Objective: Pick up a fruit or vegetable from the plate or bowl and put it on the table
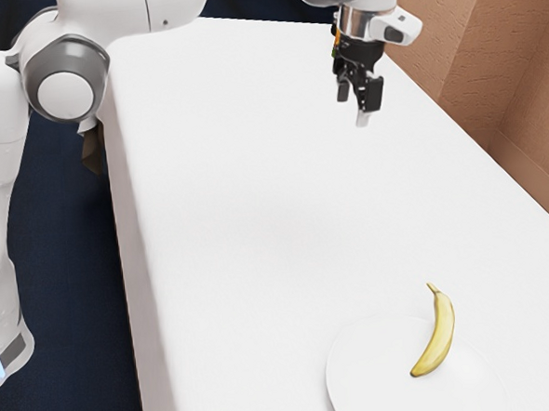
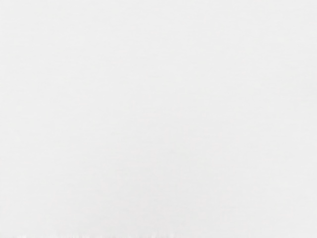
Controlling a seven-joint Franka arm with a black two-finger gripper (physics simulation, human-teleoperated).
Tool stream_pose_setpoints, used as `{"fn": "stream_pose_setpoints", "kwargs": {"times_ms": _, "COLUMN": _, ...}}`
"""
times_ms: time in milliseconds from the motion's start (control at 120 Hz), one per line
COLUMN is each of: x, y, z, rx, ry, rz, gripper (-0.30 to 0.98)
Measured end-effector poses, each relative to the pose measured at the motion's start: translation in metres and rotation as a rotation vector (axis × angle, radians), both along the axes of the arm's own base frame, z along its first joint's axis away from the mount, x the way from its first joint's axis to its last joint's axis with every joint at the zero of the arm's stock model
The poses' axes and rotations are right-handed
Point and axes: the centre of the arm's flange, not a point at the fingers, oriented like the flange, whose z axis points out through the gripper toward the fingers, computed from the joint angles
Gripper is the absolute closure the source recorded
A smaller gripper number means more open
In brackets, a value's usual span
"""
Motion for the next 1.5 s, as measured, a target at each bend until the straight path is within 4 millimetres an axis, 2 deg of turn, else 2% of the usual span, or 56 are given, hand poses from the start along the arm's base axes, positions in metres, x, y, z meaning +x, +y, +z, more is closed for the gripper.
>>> {"fn": "stream_pose_setpoints", "kwargs": {"times_ms": 200, "x": 0.0, "y": 0.004, "z": -0.001, "rx": 0.0, "ry": 0.005, "rz": 0.011, "gripper": 0.01}}
{"fn": "stream_pose_setpoints", "kwargs": {"times_ms": 283, "x": -0.002, "y": 0.0, "z": -0.002, "rx": -0.01, "ry": 0.018, "rz": 0.049, "gripper": 0.01}}
{"fn": "stream_pose_setpoints", "kwargs": {"times_ms": 367, "x": -0.004, "y": -0.014, "z": -0.005, "rx": -0.035, "ry": 0.042, "rz": 0.126, "gripper": 0.01}}
{"fn": "stream_pose_setpoints", "kwargs": {"times_ms": 542, "x": -0.008, "y": -0.024, "z": -0.008, "rx": -0.109, "ry": 0.09, "rz": 0.412, "gripper": 0.01}}
{"fn": "stream_pose_setpoints", "kwargs": {"times_ms": 633, "x": -0.011, "y": -0.05, "z": -0.009, "rx": -0.126, "ry": 0.109, "rz": 0.542, "gripper": 0.01}}
{"fn": "stream_pose_setpoints", "kwargs": {"times_ms": 767, "x": -0.007, "y": -0.062, "z": -0.019, "rx": -0.145, "ry": 0.13, "rz": 0.746, "gripper": 0.01}}
{"fn": "stream_pose_setpoints", "kwargs": {"times_ms": 850, "x": -0.001, "y": -0.09, "z": -0.029, "rx": -0.161, "ry": 0.119, "rz": 0.819, "gripper": 0.01}}
{"fn": "stream_pose_setpoints", "kwargs": {"times_ms": 925, "x": 0.009, "y": -0.117, "z": -0.043, "rx": -0.177, "ry": 0.11, "rz": 0.87, "gripper": 0.01}}
{"fn": "stream_pose_setpoints", "kwargs": {"times_ms": 1042, "x": 0.027, "y": -0.147, "z": -0.065, "rx": -0.216, "ry": 0.084, "rz": 0.948, "gripper": 0.01}}
{"fn": "stream_pose_setpoints", "kwargs": {"times_ms": 1208, "x": 0.059, "y": -0.172, "z": -0.079, "rx": -0.298, "ry": 0.029, "rz": 1.044, "gripper": 0.01}}
{"fn": "stream_pose_setpoints", "kwargs": {"times_ms": 1275, "x": 0.066, "y": -0.189, "z": -0.086, "rx": -0.323, "ry": 0.018, "rz": 1.063, "gripper": 0.01}}
{"fn": "stream_pose_setpoints", "kwargs": {"times_ms": 1350, "x": 0.071, "y": -0.209, "z": -0.1, "rx": -0.336, "ry": 0.02, "rz": 1.079, "gripper": 0.01}}
{"fn": "stream_pose_setpoints", "kwargs": {"times_ms": 1500, "x": 0.084, "y": -0.23, "z": -0.142, "rx": -0.327, "ry": 0.043, "rz": 1.124, "gripper": 0.01}}
